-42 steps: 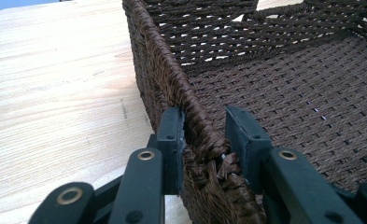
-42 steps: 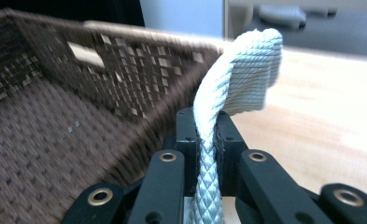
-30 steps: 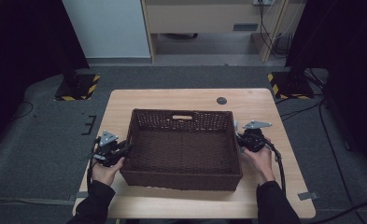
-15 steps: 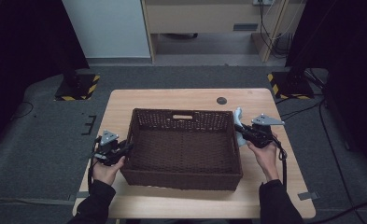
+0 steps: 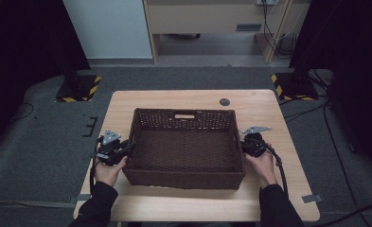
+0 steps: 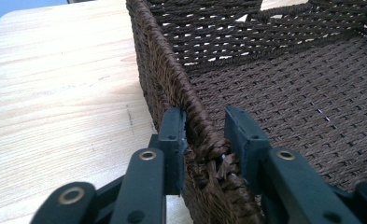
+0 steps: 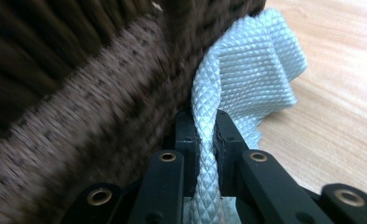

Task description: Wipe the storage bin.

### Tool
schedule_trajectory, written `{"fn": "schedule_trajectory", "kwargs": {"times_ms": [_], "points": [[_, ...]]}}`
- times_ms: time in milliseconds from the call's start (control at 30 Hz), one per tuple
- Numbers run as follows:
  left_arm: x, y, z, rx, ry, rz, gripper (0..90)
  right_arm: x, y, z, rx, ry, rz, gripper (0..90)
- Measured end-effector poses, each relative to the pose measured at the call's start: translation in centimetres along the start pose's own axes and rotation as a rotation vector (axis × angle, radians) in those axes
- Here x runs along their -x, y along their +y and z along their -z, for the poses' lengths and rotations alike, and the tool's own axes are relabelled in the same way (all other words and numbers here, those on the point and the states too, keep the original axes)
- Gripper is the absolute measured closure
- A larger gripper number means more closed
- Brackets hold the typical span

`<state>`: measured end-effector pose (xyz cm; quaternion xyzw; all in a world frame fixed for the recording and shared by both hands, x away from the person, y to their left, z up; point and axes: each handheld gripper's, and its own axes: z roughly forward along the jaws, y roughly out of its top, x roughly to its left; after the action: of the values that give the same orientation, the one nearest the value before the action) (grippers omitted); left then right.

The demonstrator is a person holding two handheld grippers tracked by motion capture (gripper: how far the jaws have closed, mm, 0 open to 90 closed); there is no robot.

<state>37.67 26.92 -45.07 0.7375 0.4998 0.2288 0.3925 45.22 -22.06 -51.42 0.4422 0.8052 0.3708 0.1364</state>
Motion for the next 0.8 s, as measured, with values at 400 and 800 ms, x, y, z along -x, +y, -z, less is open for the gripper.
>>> {"fn": "schedule_trajectory", "kwargs": {"times_ms": [400,800], "points": [[-0.2,-0.4,1.4,0.034,-0.010,-0.013,52.6,-0.5,1.6,7.2,0.267,0.037,0.051,83.7],[0.4,-0.8,0.9,-0.006,-0.011,0.007,68.4,-1.0,-1.1,2.9,0.010,0.034,0.070,83.6]]}}
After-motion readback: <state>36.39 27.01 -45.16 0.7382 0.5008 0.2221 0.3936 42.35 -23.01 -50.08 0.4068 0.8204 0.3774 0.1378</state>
